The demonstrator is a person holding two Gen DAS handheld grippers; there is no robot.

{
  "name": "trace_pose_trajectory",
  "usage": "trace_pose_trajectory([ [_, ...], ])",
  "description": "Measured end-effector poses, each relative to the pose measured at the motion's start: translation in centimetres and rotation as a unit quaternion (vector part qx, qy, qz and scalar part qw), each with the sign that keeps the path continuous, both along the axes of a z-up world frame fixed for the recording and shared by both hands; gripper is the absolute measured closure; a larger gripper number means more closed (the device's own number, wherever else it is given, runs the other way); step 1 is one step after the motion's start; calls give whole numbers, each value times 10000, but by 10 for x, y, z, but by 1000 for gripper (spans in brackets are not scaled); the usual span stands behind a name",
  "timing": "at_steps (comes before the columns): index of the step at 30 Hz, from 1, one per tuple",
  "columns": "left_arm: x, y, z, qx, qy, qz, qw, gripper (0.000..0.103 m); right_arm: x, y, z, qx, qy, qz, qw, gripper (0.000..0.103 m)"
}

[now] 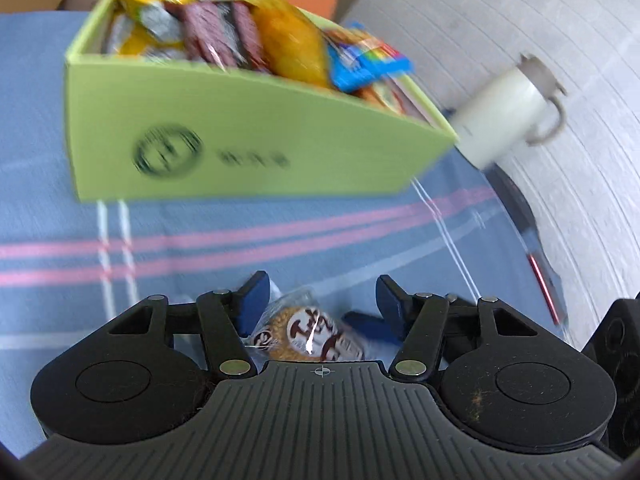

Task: Organize snacks
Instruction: 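Lower the left gripper onto the clear-wrapped round pastry and close on it, then carry the pastry with the left gripper and release it into the box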

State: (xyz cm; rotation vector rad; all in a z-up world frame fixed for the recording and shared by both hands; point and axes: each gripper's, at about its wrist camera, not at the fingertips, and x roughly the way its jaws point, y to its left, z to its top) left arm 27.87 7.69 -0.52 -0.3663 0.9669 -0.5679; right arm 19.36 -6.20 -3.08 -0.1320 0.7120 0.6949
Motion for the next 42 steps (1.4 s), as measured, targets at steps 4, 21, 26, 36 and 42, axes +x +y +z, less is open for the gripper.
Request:
trace_pose_trajectory([
  [4, -33, -19, 5, 229, -226, -419, 9986, 61, -35, 0, -2, 29, -51, -244, 9997, 10],
  [21, -95, 8, 5, -133, 335, 785, 9963, 63, -61, -7, 2, -169, -477, -728, 9961, 12],
  [26, -98, -1, 6, 173, 124, 806, 9965, 82, -56, -2, -2, -277, -535, -573, 9965, 51],
  [36, -69, 9, 75, -164, -747, 1076, 9912, 87, -11, -4, 69, -10, -1419, -510, 9886, 50],
  [42, 13, 25, 118, 3, -1209, 1362, 9833, 87, 82, 19, 103, 91, -1748, -398, 9838, 46],
])
